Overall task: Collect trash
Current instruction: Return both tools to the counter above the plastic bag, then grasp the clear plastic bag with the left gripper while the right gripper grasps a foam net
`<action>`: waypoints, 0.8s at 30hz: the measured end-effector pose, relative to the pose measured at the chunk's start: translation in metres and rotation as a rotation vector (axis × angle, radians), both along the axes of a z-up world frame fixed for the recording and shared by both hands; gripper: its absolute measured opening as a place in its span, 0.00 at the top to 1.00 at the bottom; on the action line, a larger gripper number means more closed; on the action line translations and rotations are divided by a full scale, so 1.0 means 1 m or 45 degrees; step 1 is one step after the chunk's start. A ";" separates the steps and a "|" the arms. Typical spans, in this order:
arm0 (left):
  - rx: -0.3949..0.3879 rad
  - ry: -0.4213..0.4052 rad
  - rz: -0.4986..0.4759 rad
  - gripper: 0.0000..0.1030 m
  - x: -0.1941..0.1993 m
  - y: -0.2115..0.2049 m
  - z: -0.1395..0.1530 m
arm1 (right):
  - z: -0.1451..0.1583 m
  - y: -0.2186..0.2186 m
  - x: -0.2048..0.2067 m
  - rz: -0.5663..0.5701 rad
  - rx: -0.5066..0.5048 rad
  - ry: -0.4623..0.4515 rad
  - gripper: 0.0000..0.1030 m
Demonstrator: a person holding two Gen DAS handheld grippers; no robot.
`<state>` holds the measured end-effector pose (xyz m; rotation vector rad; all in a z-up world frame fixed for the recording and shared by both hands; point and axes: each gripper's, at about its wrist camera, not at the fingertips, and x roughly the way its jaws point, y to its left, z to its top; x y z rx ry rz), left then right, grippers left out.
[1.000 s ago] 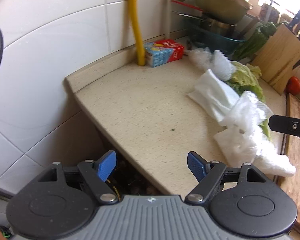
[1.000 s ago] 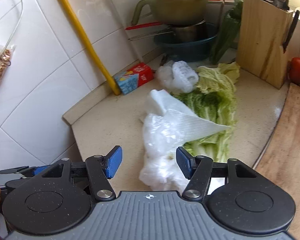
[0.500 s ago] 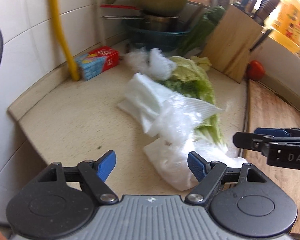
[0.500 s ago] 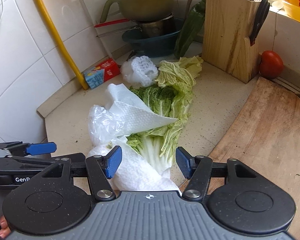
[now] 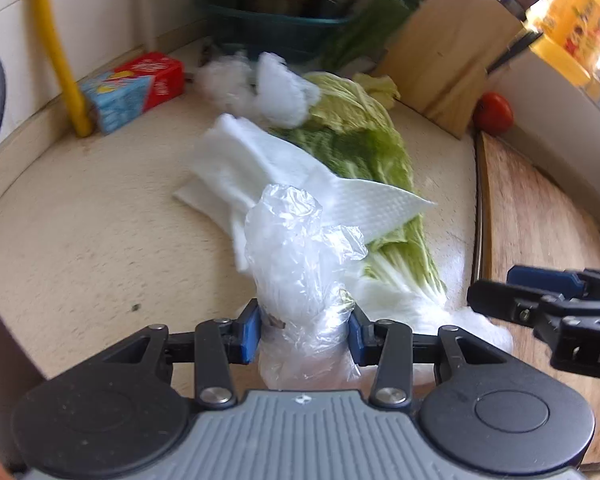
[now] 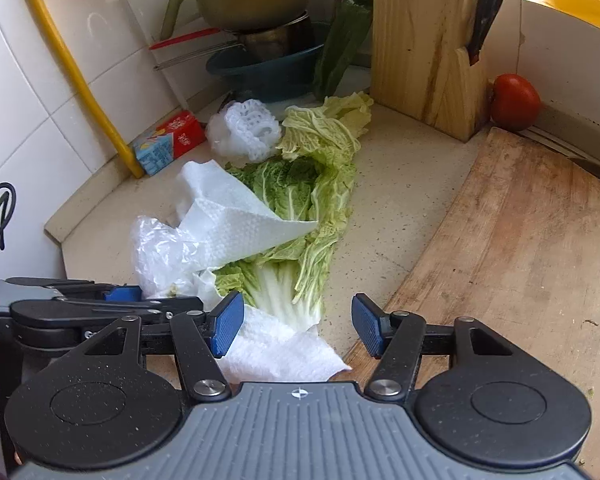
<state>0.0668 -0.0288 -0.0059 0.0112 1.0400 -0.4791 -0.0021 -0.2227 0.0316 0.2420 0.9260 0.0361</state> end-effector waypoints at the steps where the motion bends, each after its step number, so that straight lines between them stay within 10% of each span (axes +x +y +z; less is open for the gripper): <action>1: -0.019 -0.008 0.019 0.63 -0.002 0.008 0.005 | 0.000 0.003 0.002 0.028 0.001 0.003 0.34; 8: -0.077 -0.086 0.147 0.63 -0.005 0.049 0.031 | -0.007 0.036 0.019 0.235 -0.016 0.008 0.35; 24: -0.114 -0.061 0.195 0.63 0.005 0.066 0.022 | 0.002 0.040 0.063 0.220 0.017 -0.019 0.26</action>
